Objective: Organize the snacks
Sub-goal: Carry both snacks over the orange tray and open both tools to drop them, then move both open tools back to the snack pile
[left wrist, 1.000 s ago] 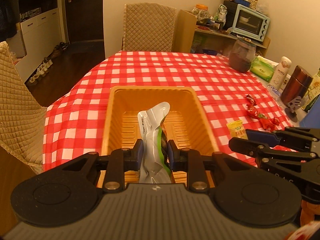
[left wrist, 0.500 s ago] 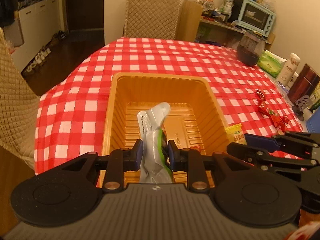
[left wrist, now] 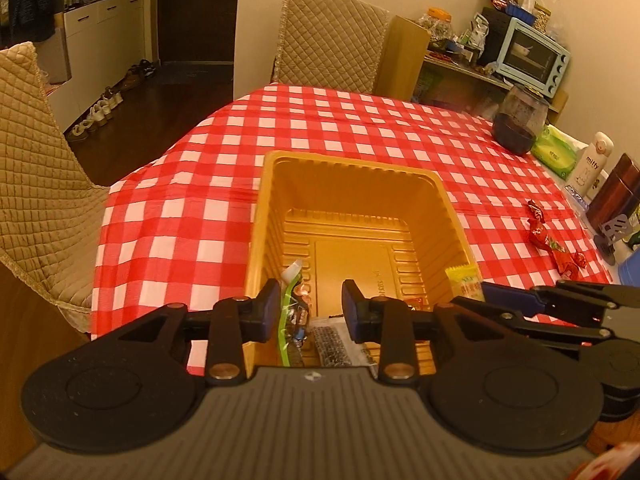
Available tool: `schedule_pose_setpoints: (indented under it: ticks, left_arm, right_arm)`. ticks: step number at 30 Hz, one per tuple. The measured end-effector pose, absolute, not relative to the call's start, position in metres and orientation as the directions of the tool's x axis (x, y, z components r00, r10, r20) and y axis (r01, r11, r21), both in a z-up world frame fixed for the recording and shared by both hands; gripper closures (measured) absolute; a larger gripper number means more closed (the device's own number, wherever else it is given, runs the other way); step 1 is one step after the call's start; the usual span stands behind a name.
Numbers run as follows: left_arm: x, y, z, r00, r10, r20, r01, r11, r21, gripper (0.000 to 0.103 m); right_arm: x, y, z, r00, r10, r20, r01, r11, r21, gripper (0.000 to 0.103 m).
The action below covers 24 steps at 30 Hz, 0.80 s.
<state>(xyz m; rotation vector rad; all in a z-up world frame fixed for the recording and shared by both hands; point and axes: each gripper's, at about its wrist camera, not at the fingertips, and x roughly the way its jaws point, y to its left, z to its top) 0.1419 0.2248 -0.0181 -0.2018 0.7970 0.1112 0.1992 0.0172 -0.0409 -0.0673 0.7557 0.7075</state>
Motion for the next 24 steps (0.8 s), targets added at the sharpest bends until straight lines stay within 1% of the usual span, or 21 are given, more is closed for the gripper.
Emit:
schedule_pose_setpoints:
  ticks: [1,2,3,4,5,11,17,21,24]
  left_arm:
    - [0.14,0.225,-0.018,0.694,0.024,-0.72,-0.178,0.974,-0.139,0.072]
    - [0.139,0.226,-0.018,0.693,0.026,-0.72,-0.182,0.973,-0.139,0.07]
    - [0.137,0.226,-0.017,0.693,0.028,-0.721,-0.183,0.973,-0.139,0.069]
    - [0.135,0.226,-0.016,0.694,0.03,-0.72,-0.185,0.973,-0.138,0.069]
    - [0.132,0.226,-0.016,0.695,0.032,-0.719,-0.187,0.973,-0.137,0.068]
    - [0.118,0.219,-0.01,0.701,0.035,-0.712,-0.201,0.968,-0.15,0.062]
    - [0.103,0.2,-0.005,0.701,0.032,-0.712,-0.199,0.968,-0.153,0.06]
    - [0.093,0.185,0.0,0.702,0.036,-0.711,-0.2,0.968,-0.149,0.057]
    - [0.087,0.175,0.002,0.703,0.035,-0.71,-0.199,0.969,-0.149,0.056]
  right_arm:
    - [0.2,0.017,-0.041,0.505,0.582,-0.637,-0.62,0.758,0.201,0.076]
    - [0.2,0.017,-0.042,0.5,0.595,-0.629,-0.624,0.751,0.216,0.066]
    - [0.201,0.017,-0.043,0.499,0.596,-0.629,-0.619,0.753,0.224,0.048]
    - [0.201,0.015,-0.042,0.504,0.59,-0.631,-0.608,0.761,0.227,0.042]
    - [0.201,0.012,-0.042,0.508,0.59,-0.627,-0.6,0.765,0.233,0.04]
    - [0.188,-0.02,-0.035,0.546,0.546,-0.635,-0.54,0.809,0.232,0.04]
    - [0.166,-0.058,-0.028,0.576,0.495,-0.651,-0.464,0.853,0.238,0.04]
    - [0.15,-0.081,-0.018,0.592,0.48,-0.647,-0.433,0.867,0.247,0.04]
    - [0.141,-0.095,-0.012,0.605,0.47,-0.643,-0.42,0.874,0.243,0.04]
